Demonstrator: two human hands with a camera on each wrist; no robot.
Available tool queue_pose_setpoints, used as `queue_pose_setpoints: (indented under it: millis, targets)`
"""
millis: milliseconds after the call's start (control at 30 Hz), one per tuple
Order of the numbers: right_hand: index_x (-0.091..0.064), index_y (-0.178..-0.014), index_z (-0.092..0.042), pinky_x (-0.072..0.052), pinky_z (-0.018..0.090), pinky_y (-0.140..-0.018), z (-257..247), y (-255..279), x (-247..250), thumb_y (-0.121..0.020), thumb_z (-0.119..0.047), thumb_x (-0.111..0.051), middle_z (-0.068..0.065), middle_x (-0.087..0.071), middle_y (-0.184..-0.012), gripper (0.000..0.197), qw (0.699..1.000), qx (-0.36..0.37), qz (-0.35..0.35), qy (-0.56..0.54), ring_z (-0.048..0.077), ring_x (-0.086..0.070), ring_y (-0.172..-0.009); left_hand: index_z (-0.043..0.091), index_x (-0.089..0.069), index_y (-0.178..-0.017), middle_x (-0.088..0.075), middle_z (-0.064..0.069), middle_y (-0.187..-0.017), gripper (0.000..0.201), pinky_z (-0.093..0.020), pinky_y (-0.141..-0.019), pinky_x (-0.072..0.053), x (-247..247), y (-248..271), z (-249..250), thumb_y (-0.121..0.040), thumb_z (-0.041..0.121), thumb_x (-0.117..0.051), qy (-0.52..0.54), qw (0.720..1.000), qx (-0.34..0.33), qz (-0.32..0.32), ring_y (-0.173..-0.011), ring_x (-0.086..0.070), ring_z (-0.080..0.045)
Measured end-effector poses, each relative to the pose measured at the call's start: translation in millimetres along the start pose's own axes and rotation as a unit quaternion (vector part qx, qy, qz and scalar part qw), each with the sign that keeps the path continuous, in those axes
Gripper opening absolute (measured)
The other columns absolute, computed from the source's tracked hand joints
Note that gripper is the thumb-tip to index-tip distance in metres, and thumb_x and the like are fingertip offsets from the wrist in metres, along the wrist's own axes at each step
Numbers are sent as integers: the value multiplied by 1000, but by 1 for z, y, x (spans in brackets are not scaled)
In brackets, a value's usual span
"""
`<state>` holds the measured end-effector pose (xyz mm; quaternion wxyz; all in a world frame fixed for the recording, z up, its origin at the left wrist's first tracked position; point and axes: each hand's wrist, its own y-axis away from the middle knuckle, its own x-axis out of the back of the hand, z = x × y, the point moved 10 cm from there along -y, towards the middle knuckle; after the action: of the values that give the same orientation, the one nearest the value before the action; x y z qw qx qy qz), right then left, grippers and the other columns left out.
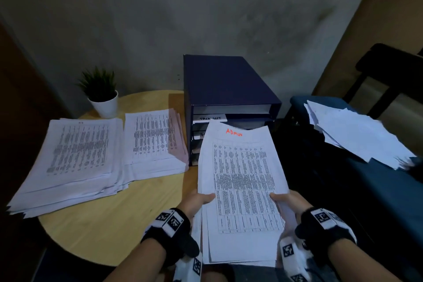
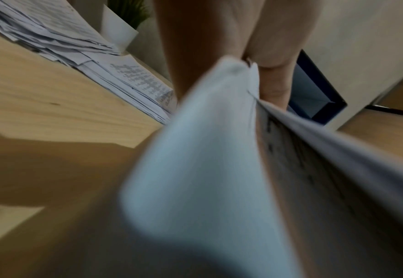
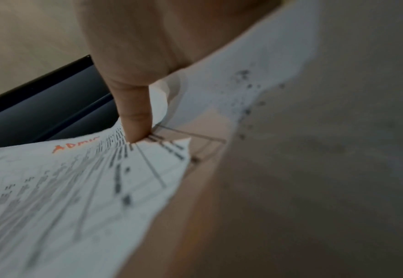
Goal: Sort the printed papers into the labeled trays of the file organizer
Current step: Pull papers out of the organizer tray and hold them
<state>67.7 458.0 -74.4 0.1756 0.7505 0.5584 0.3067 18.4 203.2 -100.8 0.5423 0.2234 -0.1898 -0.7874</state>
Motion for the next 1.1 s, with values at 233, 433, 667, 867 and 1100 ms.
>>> queue_pose_setpoints:
  millis: [233, 433, 667, 867, 1100]
  targets:
    - [-57, -89, -4, -45, 32, -69, -34, -22, -5, -91, -13, -60, 8, -57, -77, 10, 997, 4, -10, 81, 21, -55, -70, 4, -49, -133, -57, -12, -133, 39, -49, -110, -37, 6, 3, 11, -96, 15, -52, -2, 999, 32, 2, -124, -53, -32]
    - [-51, -129, 3, -41, 34, -95, -59, -23, 1, -91, -19, -60, 16, -55, -133, 45, 994, 19, 18, 104, 33, -51, -122, 3, -46, -137, -56, -11, -135, 50, -48, -110, -37, 10, -8, 11, -92, 22, -59, -26, 999, 19, 27, -124, -53, -31]
    - [-33, -143, -1, -31, 31, -108, -64, -1, -13, -100, -19, -42, 6, -40, -145, 48, 996, 25, -64, -65, 27, -35, -139, -1, -41, -139, -49, -15, -140, 50, -45, -110, -37, 32, -19, 47, -96, 21, -52, -62, 989, -27, 130, -126, -49, -34]
    - [-53, -125, -4, -59, 23, -54, -19, 4, -18, -94, -10, -50, 9, -73, -94, 31, 962, -19, -110, -249, 17, -73, -66, -4, -30, -144, -34, -16, -151, 63, -38, -114, -29, 30, -38, 78, -96, 33, -49, -49, 985, -34, 164, -137, -36, -33]
    - [-47, -131, -3, -58, 27, -57, -31, -16, -30, -97, -1, -42, 11, -70, -101, 35, 921, 18, -46, -387, 22, -68, -75, 11, -50, -134, -54, -9, -136, 64, -47, -107, -40, 1, -35, 71, -81, 41, -68, 123, 992, 19, 31, -125, -52, -30]
